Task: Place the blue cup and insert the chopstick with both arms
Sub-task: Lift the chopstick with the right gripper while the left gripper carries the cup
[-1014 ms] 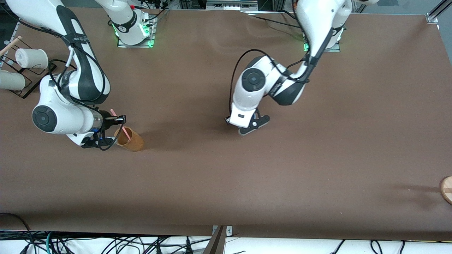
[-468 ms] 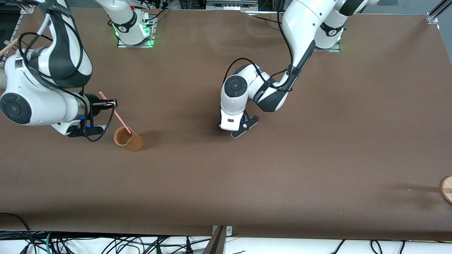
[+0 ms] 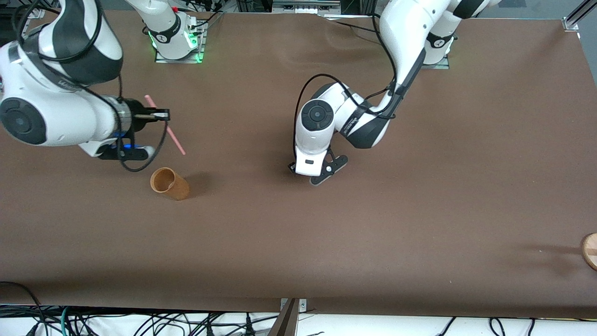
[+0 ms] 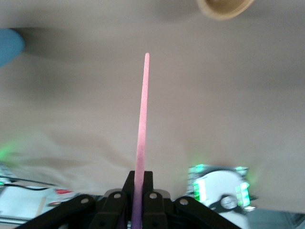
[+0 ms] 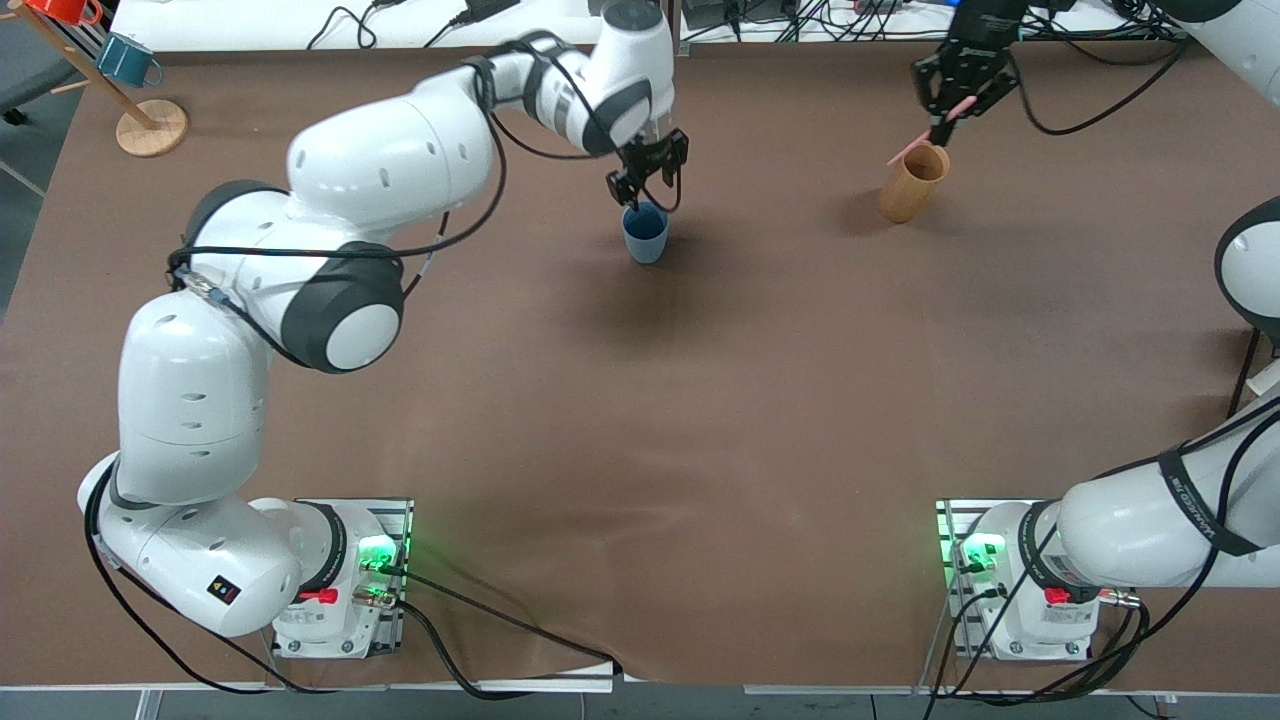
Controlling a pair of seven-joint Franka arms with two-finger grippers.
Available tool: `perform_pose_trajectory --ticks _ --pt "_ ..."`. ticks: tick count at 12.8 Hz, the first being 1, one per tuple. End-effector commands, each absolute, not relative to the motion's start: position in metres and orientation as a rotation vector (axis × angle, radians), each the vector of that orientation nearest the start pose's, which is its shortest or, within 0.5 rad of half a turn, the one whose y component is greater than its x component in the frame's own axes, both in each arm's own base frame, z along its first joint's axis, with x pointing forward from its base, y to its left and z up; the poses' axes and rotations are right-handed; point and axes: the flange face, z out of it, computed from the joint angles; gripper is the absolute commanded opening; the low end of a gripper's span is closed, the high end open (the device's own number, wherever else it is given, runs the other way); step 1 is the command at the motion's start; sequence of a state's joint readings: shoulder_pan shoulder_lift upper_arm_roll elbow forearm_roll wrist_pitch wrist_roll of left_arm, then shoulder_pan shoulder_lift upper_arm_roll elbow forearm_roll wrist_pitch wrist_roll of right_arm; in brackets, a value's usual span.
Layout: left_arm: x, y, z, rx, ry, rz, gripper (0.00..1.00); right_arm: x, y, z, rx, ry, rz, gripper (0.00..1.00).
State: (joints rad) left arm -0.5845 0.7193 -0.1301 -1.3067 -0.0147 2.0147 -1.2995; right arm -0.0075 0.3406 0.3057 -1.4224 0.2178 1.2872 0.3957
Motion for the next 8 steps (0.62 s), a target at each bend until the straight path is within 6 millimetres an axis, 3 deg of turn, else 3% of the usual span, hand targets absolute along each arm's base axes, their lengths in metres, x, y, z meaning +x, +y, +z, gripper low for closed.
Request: perform_pose_trajectory --ticks 1,2,4,6,8 --pt "0.595 -0.399 0.401 -3.107 -0.71 0.211 1.0 0.572 0.209 0.495 -2.797 0.263 0.841 0.0" --pt "0.615 -0.354 0.427 -3.149 -0.627 0.192 1.0 0.567 0.232 0.495 -2.804 0.293 0.827 0.0" --pt "0.635 -0.281 0.46 -3.183 -0.461 0.188 1.0 0.553 0.289 0.487 -2.829 0.392 0.825 0.0" --pt "0.643 -0.208 0.497 -3.203 -0.252 0.176 1.0 0.538 0.345 0.483 -2.783 0.513 0.804 0.0" --pt "0.637 -0.155 0.531 -3.209 0.002 0.164 1.0 0.524 0.393 0.472 -2.742 0.628 0.805 0.0"
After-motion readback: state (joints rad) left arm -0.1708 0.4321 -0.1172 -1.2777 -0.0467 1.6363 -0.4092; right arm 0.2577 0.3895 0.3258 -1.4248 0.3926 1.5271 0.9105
